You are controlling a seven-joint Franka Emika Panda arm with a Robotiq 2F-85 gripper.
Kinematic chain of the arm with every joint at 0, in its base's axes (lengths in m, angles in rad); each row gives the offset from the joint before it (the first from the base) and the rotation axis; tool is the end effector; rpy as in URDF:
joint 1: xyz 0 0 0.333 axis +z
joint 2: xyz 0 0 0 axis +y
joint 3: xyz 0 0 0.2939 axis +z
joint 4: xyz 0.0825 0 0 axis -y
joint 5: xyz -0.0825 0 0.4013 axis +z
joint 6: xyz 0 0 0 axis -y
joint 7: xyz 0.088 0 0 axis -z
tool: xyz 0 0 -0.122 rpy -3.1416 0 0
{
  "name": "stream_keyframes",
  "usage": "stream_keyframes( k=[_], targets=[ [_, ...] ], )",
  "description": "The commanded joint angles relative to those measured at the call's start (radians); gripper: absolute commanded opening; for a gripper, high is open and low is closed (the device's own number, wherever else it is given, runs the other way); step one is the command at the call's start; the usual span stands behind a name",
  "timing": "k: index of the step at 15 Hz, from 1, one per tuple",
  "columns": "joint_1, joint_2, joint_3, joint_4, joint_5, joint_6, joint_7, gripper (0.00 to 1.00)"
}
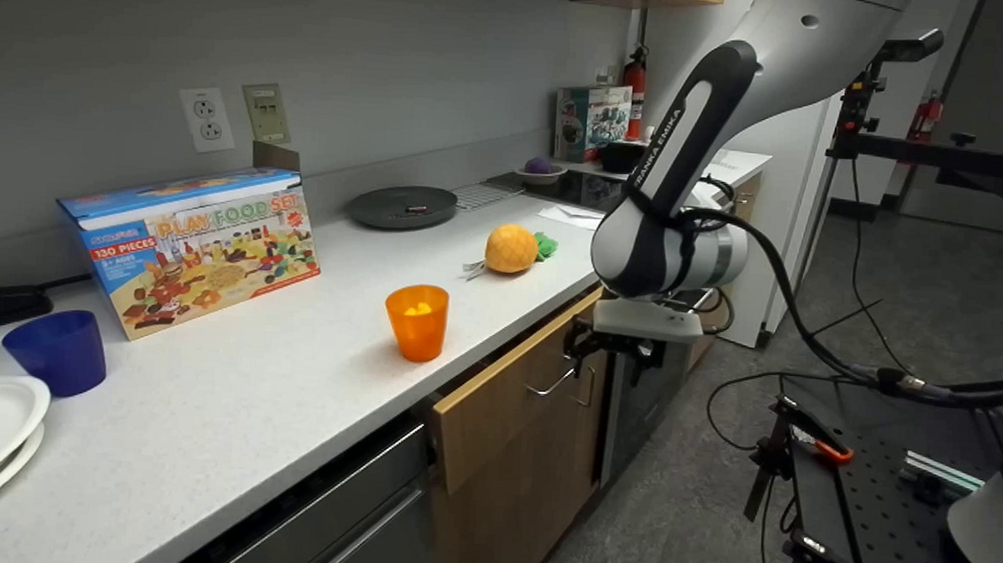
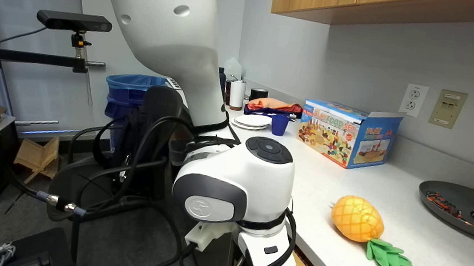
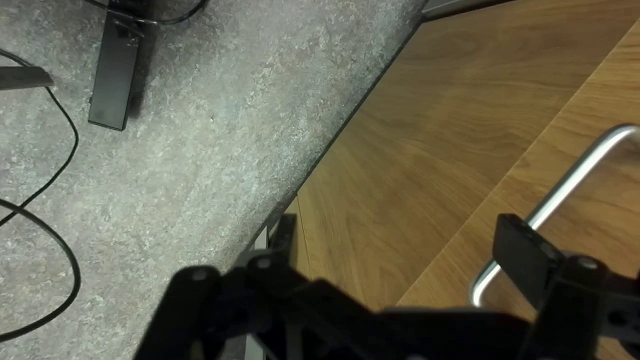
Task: Open the drawer and put the pineapple plushie in it.
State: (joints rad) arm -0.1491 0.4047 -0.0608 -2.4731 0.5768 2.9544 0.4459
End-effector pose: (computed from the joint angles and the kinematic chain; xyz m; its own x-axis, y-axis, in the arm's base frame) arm 0.4452 -0.1341 0.0884 0.3508 -0.9364 -0.0091 -0.9287 -0.3467 -0.1314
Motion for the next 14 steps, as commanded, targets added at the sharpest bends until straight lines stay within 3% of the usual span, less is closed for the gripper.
stream_keyframes(
  k=[1, 8, 14],
  targets=[
    [-0.001, -0.035, 0.020, -0.038, 0.038, 0.064, 0.005, 1.00],
    [-0.015, -0.041, 0.050, -0.060, 0.056, 0.162, 0.000, 1.00],
    [-0.165, 0.001, 0.201, -0.007, 0.122, 0.179, -0.049, 1.00]
  ],
)
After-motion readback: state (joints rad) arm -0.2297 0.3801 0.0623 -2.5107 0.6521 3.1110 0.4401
